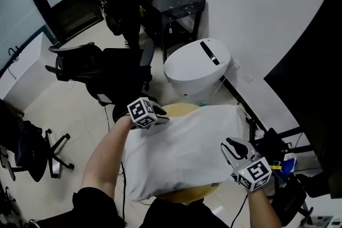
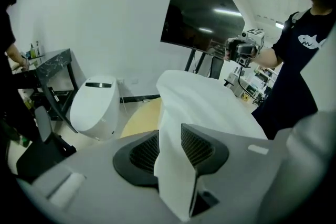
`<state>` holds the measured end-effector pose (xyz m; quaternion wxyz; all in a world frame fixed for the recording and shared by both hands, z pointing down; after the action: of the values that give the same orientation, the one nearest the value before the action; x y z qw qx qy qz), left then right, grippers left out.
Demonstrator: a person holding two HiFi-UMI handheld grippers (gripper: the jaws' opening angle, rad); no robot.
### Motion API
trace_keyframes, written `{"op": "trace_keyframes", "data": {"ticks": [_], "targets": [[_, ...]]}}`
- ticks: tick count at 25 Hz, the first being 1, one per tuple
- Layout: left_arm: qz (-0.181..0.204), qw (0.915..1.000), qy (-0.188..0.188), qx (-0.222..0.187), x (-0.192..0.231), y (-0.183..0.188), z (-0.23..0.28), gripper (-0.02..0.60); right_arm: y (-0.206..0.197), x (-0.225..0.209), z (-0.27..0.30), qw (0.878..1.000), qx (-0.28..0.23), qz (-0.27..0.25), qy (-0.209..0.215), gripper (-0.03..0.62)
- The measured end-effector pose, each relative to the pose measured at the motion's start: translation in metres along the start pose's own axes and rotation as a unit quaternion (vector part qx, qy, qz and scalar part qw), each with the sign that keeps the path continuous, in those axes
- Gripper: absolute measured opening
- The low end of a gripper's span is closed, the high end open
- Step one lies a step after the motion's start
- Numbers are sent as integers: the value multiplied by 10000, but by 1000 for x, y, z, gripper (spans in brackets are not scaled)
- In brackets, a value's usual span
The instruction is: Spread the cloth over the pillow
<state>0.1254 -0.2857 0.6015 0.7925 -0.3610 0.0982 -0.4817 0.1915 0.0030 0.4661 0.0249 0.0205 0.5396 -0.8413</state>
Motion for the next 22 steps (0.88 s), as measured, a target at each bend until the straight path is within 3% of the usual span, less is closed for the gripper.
{"op": "trace_keyframes", "data": {"ticks": [3,7,12,17,18,22], "targets": [[-168,9994,-314,17,3,-4,15,121,-5,1,7,10000,62,26,23,109],[-74,9991,-398,152,2,-9,22,15,-11,-2,15,9999,108,93,-8,109],[285,9994,124,151,19,-5,5,2,-25,-7,24,9995,273,121,-54,109],[554,9901,1262,250,49,1,-11,0,-37,-8,29,9990,393,207,-58,109],[527,9907,1217,320,49,-2,-9,0,-38,-7,29,9989,413,220,-61,109],[255,9944,463,911,37,-38,15,30,-40,-10,28,9986,439,269,-107,109]]}}
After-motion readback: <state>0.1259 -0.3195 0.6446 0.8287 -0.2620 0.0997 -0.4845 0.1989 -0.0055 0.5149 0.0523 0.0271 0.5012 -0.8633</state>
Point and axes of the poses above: the fingertips, and each gripper's own axes: z forward along the fingers, x to its left, y out of its top, the point moved 5 cm from there along -z, backward along the fingers, and after that the axes turned 3 degrees about y, right-handed, at the moved point
